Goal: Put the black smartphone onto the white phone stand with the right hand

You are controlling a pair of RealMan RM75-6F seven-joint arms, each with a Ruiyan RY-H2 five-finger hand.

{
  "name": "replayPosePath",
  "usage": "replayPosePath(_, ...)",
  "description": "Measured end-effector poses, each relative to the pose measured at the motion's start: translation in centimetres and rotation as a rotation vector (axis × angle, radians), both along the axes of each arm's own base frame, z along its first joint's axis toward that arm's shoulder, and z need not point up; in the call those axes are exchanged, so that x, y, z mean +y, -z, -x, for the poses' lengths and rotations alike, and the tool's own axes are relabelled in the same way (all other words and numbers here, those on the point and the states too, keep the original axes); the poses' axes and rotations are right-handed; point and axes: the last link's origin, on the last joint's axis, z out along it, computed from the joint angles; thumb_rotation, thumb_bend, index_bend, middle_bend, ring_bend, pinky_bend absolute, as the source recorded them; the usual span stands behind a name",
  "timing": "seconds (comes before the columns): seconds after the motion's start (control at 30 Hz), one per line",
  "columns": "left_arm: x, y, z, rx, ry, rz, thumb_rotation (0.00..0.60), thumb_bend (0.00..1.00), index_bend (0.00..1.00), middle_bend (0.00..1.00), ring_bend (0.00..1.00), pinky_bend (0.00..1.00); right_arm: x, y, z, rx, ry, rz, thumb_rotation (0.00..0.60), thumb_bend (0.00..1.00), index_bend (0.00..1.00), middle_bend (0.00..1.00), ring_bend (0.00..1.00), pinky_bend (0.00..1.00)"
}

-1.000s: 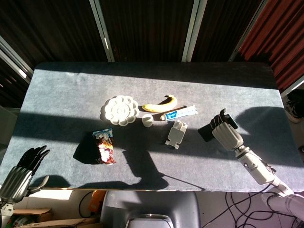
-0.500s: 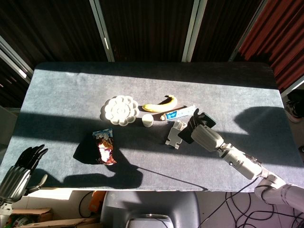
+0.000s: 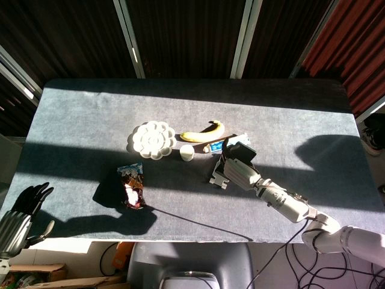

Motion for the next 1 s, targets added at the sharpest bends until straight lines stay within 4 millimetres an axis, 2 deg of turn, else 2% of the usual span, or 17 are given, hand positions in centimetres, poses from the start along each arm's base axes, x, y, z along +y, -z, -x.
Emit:
replayPosePath(0.23,0.0,0.1,0.0,0.002,0.0,0.0,0.6,0.4,0.0,0.0,0.0,0.0,0.0,1.5,-0.9,0.039,-0.007,-0.018,0.6,0.33,1.0,0.71,0.51,0.36)
replayPosePath(0.6,-0.1,0.0,0.0,0.0,0.0,0.002,0.6,0.4,0.0,0.0,0.0,0.0,0.0,3.3,-1.1,0.073,-0.003,-0.043,0.6,0.33,1.0,0.71,0.51,0.36)
replayPosePath(1.0,0.0,0.1,0.0,0.002,-0.001,0.007,0.6,0.4,0.0,0.0,0.0,0.0,-0.3,4.0,-0.9,0.068,0.018,-0.047,0.6,0.32,1.0,0.71,0.51,0.36)
